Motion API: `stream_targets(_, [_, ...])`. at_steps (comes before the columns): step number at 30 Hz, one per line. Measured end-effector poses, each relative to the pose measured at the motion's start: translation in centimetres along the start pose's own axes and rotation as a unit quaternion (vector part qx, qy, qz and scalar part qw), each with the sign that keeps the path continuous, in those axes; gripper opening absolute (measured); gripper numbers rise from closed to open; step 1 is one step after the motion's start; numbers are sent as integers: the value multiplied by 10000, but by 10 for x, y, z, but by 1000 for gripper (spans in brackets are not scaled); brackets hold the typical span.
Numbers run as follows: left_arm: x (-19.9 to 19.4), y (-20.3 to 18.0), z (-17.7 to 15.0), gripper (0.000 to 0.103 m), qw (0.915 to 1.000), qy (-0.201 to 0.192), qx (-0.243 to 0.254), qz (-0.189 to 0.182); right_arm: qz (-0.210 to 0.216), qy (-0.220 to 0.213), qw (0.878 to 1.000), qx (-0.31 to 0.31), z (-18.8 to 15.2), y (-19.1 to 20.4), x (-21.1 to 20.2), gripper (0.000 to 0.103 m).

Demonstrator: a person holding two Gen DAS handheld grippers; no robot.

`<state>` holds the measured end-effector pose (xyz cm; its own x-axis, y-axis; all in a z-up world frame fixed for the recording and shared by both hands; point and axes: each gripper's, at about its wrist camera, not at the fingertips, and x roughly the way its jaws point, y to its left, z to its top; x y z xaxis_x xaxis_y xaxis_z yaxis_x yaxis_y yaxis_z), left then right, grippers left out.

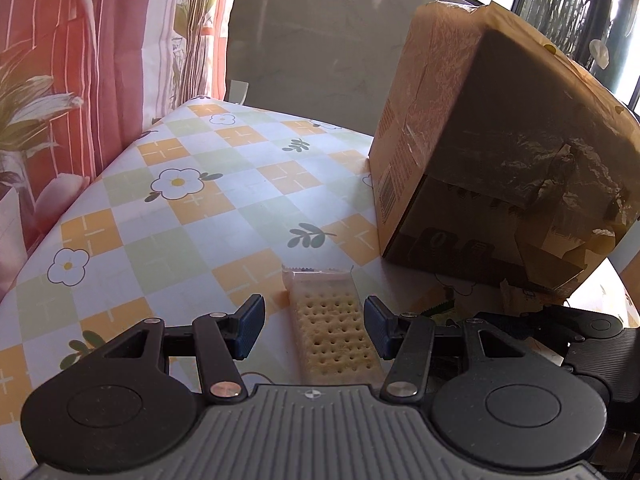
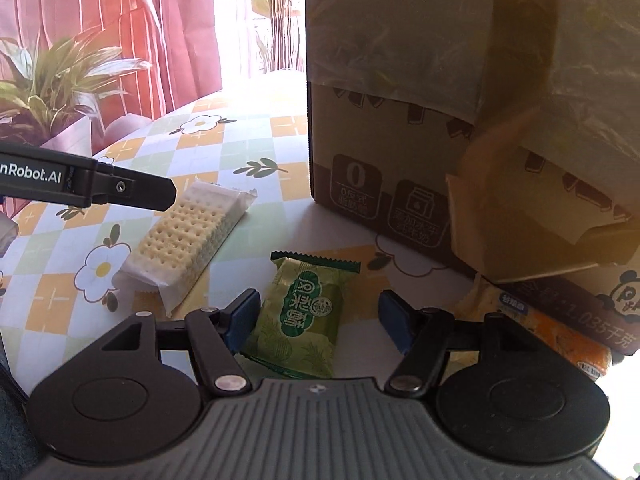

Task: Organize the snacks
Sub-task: 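Grasp the cracker packet with the left tool while the right tool grasps the green packet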

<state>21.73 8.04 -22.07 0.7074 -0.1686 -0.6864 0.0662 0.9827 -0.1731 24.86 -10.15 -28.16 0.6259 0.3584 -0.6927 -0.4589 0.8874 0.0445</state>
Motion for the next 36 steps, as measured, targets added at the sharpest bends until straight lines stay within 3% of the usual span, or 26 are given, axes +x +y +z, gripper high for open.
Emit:
stream_targets(2, [5,-3,-1,57,10000,67,39,20,64,-21,10000,-55,-4,0,-5,66])
stream_targets(6, [13,-9,-3,58,9998,147,103,109,231,-119,9995,-166,-11,-3,-14,45])
stream_targets(18, [35,-18,2,59,9980,466,291,326,496,-245,9981,-279,-3,-5,-2,49])
stream_targets(23, [39,-29,-4,59,9957,453,635,504,559,-352,9973,-321,-8,-8,-5,44])
stream_targets(25, [37,-33,-9,52,9945,394,764,602,584,-316,9973,-297,-9,-10,-8,42])
stream_targets(36, [6,-38,-34,49,9963,424,603,442,777,-258,9966,-82,-25,-21,-28,42])
